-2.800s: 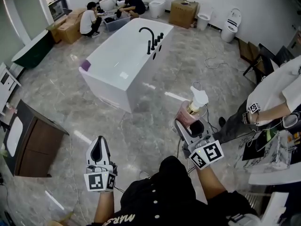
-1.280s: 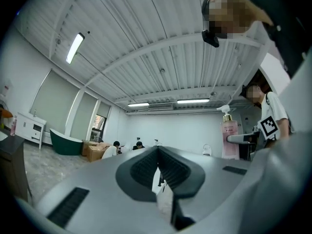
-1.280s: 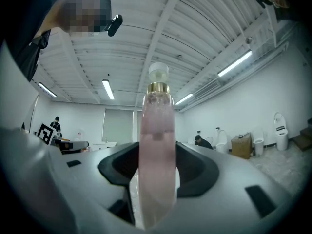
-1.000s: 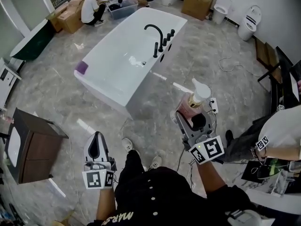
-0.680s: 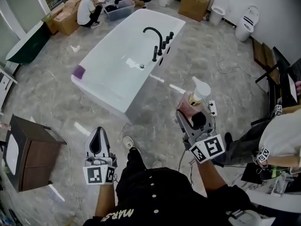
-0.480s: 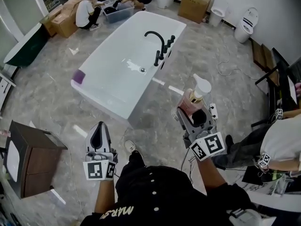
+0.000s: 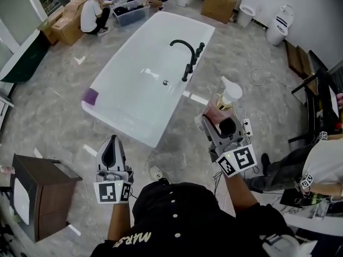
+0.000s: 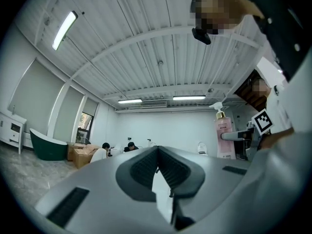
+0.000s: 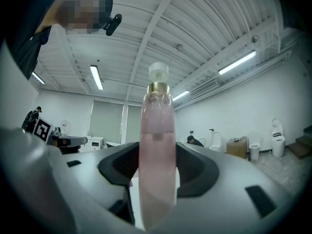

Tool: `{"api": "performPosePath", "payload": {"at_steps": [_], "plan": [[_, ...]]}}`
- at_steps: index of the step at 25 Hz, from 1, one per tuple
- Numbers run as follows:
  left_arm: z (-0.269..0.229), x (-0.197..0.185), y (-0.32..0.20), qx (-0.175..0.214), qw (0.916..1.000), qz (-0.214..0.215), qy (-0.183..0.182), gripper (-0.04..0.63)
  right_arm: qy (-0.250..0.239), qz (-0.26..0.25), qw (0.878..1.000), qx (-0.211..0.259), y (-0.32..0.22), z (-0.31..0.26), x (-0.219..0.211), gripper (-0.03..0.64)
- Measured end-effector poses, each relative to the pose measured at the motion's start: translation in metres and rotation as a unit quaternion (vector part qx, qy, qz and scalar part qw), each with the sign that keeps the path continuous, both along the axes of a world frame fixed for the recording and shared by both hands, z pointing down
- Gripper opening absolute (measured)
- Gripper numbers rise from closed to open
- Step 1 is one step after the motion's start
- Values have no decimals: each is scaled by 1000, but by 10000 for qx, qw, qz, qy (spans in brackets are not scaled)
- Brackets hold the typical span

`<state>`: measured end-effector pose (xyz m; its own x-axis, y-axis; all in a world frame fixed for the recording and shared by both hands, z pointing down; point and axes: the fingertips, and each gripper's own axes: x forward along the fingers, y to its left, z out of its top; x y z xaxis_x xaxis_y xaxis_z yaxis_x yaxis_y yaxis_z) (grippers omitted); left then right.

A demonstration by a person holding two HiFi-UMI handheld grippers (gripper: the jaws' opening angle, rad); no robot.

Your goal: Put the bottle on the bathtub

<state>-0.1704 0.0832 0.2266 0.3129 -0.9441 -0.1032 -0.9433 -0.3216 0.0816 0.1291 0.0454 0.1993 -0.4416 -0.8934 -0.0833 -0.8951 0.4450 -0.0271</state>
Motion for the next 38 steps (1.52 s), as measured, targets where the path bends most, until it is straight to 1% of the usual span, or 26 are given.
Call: {"api": "performPosePath", "payload": {"at_steps": [5, 9, 13, 16, 21, 26, 31, 33, 36, 38], "plan": [[-1, -25, -27, -68, 9998, 178, -103, 11, -67, 119, 9998, -138, -32, 9, -24, 225], [8, -35, -42, -206, 9995, 205, -110, 11, -50, 124, 9996, -261, -49, 19, -33, 225], [23, -26, -54, -366, 9990, 251, -50, 11, -44, 131, 9990, -414, -68, 37, -29, 226], [30, -16, -72, -457, 9985, 290, -47, 11, 10, 91, 9987, -496, -93, 52, -26, 225], [41, -3, -105, -675, 9975, 220, -28, 11, 98, -67, 9973, -729, -138, 83, -22, 225], [61, 14, -139, -856, 9961, 202, -78, 11, 211, -157, 9955, -909, -185, 134, -17, 226], [85, 17, -158, -1161, 9931, 125, -96, 11, 225, -175, 9921, -1218, -221, 198, -21, 225], [93, 22, -167, -1193, 9928, 138, -30, 11, 235, -144, 9907, -1330, -237, 223, -19, 225], [106, 30, -176, -1159, 9928, 281, 114, 11, 208, -38, 9874, -1570, -255, 264, -17, 225], [116, 34, -183, -1221, 9920, 295, 146, 11, 186, 18, 9850, -1714, -263, 290, -17, 225]]}}
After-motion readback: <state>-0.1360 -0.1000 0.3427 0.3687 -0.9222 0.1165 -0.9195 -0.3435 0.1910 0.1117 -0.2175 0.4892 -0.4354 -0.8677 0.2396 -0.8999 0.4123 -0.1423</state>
